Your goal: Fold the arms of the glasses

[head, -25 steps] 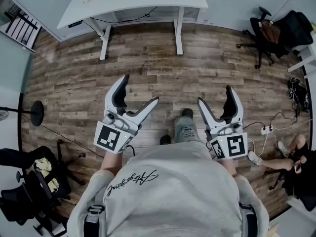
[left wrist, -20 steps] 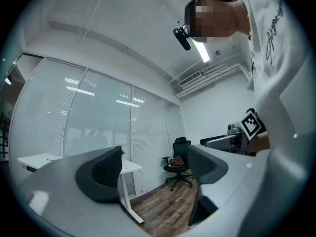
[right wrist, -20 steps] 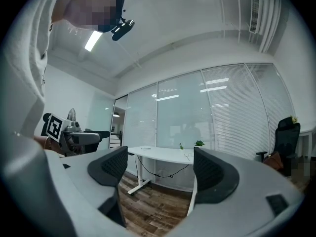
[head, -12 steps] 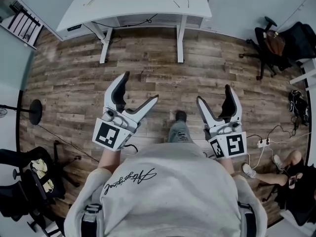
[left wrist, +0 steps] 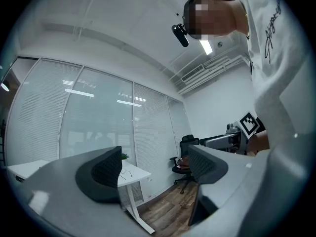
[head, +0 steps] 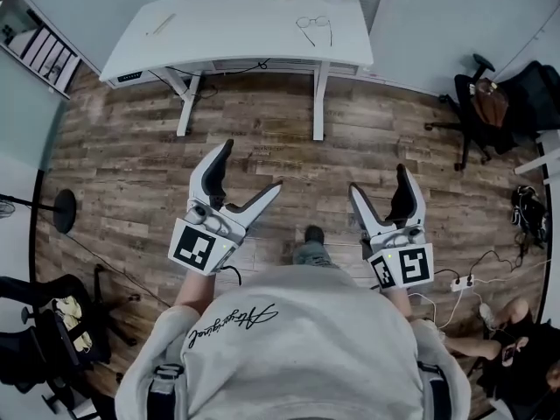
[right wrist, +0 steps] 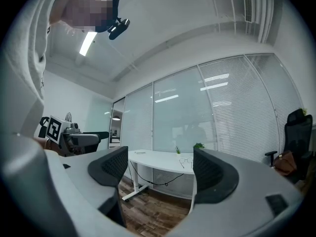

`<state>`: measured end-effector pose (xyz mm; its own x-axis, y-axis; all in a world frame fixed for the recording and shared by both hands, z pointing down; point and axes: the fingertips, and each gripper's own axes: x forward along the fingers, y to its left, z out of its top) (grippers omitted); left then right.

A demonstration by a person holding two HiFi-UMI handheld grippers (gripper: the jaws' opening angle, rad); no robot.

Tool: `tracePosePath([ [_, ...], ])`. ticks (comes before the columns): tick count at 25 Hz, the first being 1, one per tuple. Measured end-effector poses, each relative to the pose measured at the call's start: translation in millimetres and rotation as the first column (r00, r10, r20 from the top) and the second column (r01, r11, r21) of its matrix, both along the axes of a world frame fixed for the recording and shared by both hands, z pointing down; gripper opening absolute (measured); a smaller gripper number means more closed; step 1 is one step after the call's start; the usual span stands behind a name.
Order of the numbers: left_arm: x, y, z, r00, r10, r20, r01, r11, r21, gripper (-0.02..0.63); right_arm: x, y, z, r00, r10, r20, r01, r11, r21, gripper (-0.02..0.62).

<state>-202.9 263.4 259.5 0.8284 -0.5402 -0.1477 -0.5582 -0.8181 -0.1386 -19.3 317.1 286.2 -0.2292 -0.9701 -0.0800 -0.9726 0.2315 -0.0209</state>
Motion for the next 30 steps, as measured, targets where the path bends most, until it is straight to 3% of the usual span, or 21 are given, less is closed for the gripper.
tracePosePath([
  [18, 92, -85, -5, 0.999, -0.046, -0.001, 0.046, 0.998, 0.038, 0.403, 88, -91, -4, 0.998, -0.063, -0.029, 0.064, 0.998, 0.009, 0.391],
  [30, 95, -100, 10, 0.998, -0.067, 0.017, 0.067, 0.998, -0.003, 0.403, 92, -112, 6, 0.996, -0.084, -0.004, 0.084, 0.996, -0.003, 0.385],
])
